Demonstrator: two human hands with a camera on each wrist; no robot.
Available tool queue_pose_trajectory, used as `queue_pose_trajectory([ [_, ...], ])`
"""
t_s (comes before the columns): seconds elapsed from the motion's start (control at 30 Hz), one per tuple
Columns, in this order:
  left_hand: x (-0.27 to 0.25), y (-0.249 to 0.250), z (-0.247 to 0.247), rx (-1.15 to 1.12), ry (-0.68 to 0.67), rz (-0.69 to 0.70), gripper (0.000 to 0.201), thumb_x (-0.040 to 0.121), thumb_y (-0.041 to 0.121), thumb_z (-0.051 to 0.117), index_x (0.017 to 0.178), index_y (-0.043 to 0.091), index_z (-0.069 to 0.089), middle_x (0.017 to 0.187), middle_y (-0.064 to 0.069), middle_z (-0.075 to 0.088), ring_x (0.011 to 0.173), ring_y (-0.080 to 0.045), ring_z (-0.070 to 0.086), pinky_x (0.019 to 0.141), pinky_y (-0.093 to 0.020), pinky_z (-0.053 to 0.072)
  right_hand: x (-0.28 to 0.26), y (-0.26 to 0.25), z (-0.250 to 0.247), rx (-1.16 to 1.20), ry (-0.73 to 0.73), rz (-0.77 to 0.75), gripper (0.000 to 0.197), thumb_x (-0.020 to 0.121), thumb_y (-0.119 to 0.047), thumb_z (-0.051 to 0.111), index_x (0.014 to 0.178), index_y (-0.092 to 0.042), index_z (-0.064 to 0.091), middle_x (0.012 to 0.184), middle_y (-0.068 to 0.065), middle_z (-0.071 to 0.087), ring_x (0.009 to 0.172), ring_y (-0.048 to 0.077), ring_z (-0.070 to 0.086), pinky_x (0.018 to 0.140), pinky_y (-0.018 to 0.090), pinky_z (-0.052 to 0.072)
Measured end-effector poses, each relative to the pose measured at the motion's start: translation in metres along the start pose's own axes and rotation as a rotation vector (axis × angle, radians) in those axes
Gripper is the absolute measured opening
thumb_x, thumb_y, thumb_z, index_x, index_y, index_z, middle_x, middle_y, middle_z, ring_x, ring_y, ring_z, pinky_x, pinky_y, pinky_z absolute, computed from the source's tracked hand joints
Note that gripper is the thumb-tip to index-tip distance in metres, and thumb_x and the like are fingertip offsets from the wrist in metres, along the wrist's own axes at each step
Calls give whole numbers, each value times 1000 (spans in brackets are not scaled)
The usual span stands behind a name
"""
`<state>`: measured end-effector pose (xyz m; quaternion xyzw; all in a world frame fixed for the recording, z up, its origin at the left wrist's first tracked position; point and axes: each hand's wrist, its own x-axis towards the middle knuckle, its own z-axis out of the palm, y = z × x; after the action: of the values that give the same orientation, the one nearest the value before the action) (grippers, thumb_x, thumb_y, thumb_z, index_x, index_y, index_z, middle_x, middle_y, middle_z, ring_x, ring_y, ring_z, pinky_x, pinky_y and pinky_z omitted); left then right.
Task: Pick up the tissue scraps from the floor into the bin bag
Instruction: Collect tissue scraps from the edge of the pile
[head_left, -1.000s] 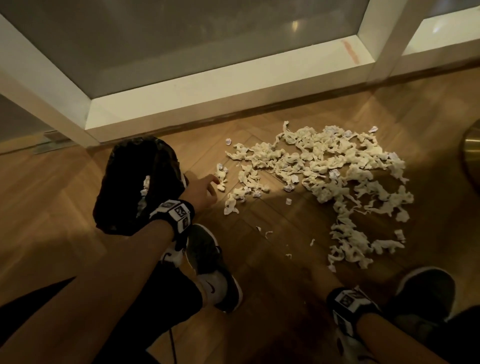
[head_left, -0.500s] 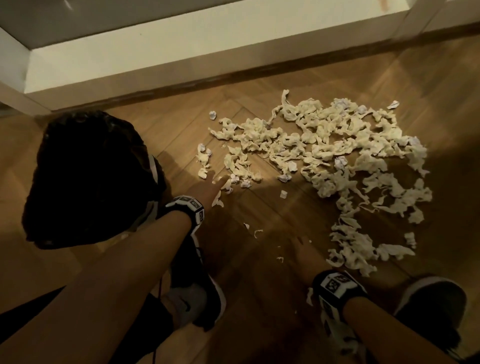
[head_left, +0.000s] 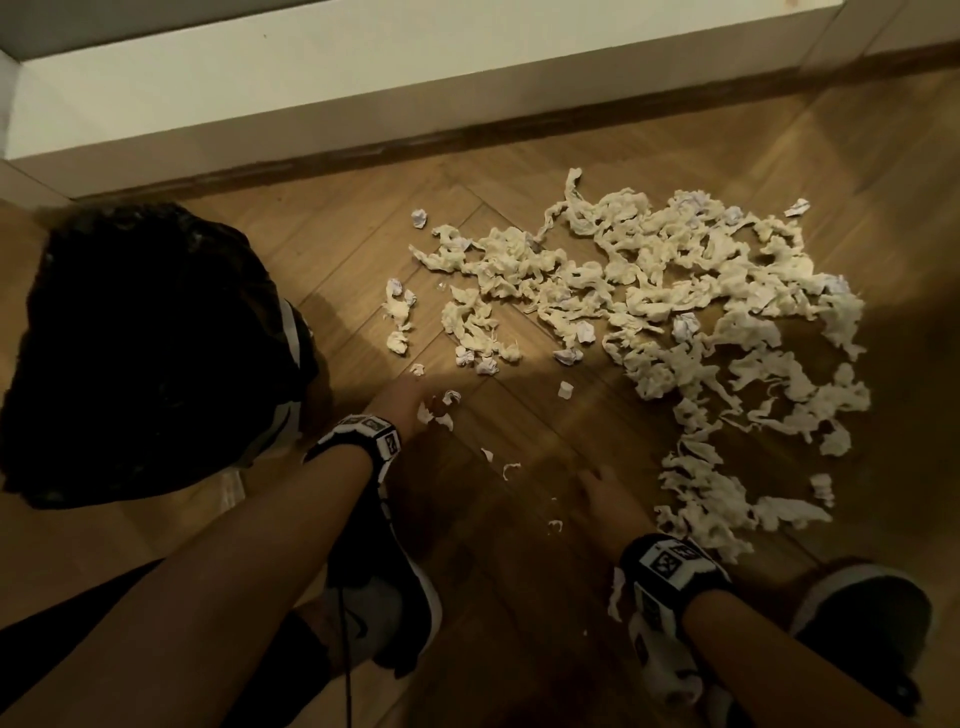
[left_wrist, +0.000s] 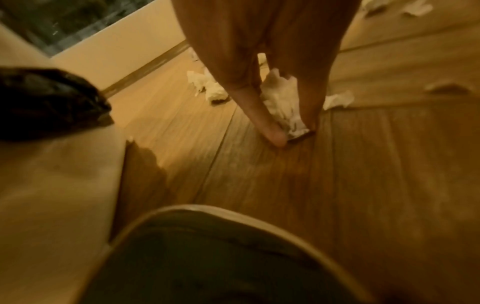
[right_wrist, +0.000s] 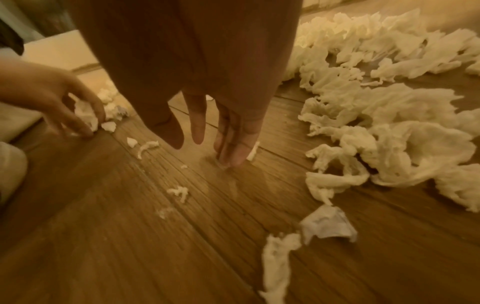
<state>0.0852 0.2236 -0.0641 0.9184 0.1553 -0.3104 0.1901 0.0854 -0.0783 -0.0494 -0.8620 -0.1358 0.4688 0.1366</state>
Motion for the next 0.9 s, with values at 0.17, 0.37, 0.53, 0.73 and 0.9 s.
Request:
queue_pose_trajectory([
  [0.17,-28,27,11,-635,-34,-258,35,76,4,76,108,8,65,93,-3,57,70,-19,64,52,-27,58,-3,-20,-4,202,64,-63,45,92,-19,57,135,-13,46,135,8,47,120,21,48,100,28,37],
  [0.37,-76,81,44,-949,-145,-182,35,78,3,70,110,16,66,112,-9,62,89,-22,67,71,-31,59,-15,-40,-1,789,62,75,32,97,-41,44,114,-19,60,103,8,65,89,23,63,82,41,53],
  [0.53,-111,133,70,-954,-30,-74,24,88,11,60,107,21,70,97,3,69,90,-13,66,78,-31,57,-35,-38,-2,1013,-39,149,30,99,-40,41,94,-20,63,94,13,68,82,32,68,76,47,57],
  [0.73,-125,164,76,-744,38,-94,23,92,16,53,114,18,59,104,-4,68,90,-13,64,72,-24,53,-41,-29,1,1050,27,215,37,99,-33,42,88,-7,65,81,14,64,70,25,58,61,30,46],
  [0.9,-121,158,74,-675,136,-85,19,88,14,59,102,17,72,90,7,67,76,-1,61,61,-6,47,-41,-31,2,1157,64,194,34,100,-28,40,83,-13,65,79,10,66,68,23,60,59,30,49],
])
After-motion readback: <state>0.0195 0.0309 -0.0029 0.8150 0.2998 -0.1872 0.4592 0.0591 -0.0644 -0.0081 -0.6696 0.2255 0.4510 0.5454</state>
